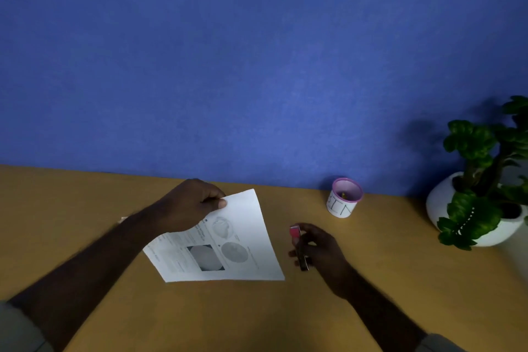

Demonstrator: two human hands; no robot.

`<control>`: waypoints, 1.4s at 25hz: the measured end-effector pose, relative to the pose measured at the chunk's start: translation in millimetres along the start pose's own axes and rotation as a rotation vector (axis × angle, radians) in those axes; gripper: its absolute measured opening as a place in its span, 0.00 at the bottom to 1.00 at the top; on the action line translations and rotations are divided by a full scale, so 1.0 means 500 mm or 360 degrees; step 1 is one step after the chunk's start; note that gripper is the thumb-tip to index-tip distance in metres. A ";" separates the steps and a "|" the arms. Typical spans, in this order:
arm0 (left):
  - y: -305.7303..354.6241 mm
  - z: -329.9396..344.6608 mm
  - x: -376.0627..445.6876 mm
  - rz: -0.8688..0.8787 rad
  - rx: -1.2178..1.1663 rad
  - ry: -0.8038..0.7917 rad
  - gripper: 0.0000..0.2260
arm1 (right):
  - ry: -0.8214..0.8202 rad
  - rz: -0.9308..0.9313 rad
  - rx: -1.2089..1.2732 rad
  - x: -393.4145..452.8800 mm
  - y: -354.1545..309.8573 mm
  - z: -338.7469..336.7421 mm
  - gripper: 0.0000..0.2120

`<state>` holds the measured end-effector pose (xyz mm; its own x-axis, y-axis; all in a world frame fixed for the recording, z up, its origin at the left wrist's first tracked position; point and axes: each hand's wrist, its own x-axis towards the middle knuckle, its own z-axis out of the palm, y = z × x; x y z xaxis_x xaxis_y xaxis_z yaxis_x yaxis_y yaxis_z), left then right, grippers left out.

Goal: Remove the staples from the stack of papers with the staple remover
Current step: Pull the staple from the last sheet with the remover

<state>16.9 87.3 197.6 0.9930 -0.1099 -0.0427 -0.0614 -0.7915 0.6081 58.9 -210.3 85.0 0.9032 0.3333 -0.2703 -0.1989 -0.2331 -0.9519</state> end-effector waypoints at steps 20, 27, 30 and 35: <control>0.226 -0.233 -0.053 0.0362 0.0404 0.0320 0.10 | -0.0186 -0.1370 -0.0684 -0.141 -0.476 -0.030 0.19; 0.257 -0.235 -0.062 0.0389 0.0491 0.0318 0.11 | -0.0216 -0.1355 -0.0830 -0.154 -0.504 -0.015 0.25; 0.266 -0.236 -0.065 0.0403 0.0525 0.0298 0.11 | -0.0252 -0.1362 -0.0939 -0.156 -0.513 -0.009 0.20; 0.270 -0.241 -0.066 0.0396 0.0546 0.0313 0.11 | -0.0258 -0.1361 -0.0983 -0.159 -0.521 -0.013 0.13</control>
<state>-12.1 56.6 376.6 0.9422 -0.2316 0.2422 -0.2968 -0.9122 0.2823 41.5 -181.9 355.5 0.5809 0.7123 0.3940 0.7456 -0.2714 -0.6086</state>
